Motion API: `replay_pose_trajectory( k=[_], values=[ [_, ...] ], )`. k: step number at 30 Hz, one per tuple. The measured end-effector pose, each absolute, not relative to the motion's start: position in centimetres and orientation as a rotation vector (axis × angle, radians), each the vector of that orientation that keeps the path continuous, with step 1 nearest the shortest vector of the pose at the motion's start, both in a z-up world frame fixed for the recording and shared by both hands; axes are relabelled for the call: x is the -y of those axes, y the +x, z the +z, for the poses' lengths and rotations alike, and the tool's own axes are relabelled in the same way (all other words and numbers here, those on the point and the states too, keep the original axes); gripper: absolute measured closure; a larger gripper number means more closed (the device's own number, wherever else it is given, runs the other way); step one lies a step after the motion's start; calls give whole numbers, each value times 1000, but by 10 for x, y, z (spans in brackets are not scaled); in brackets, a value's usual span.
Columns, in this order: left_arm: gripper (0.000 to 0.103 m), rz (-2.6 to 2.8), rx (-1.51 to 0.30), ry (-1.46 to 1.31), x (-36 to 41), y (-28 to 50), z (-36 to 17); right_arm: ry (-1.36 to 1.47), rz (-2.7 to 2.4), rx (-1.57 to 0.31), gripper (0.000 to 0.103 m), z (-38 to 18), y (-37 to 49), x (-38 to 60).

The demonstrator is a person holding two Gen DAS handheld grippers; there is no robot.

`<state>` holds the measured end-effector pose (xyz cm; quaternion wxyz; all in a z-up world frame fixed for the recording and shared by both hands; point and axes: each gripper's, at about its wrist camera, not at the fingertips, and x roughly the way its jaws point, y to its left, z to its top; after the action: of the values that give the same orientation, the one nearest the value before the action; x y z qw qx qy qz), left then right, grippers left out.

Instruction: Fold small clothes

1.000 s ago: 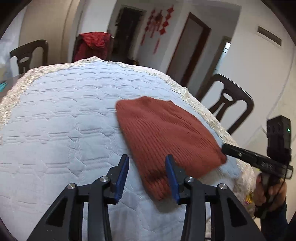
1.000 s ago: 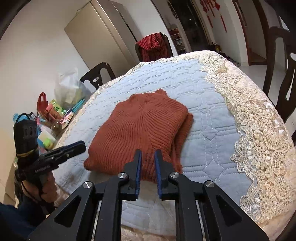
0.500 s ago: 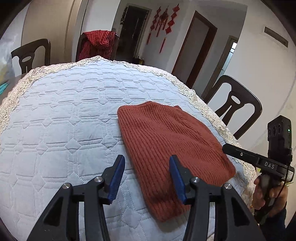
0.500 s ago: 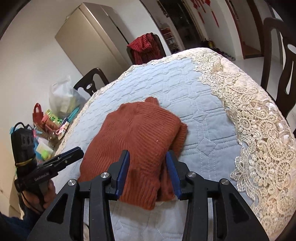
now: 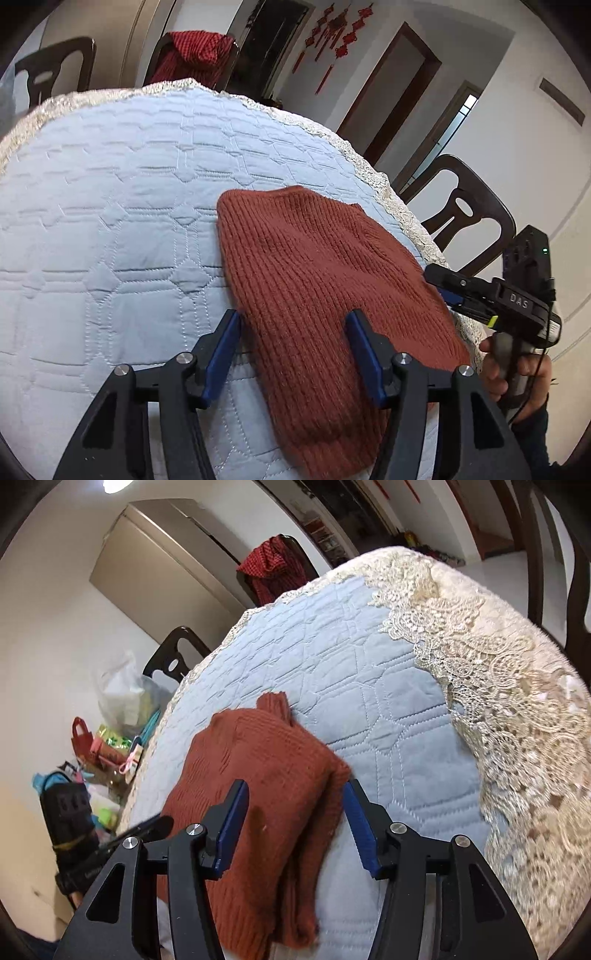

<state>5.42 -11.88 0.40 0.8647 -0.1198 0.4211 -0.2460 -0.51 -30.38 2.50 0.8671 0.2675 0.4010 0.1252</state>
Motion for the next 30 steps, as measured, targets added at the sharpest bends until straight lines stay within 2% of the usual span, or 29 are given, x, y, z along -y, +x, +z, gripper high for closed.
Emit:
replay_pose_trajectory(
  k=[23,30],
  values=[
    [39,-507,-909,-296,116,43,0,595,451,-909,49,14,-20,289],
    [42,-491,-914,-238,133,50,2,626,425,-905,61,9,-12,292]
  ],
)
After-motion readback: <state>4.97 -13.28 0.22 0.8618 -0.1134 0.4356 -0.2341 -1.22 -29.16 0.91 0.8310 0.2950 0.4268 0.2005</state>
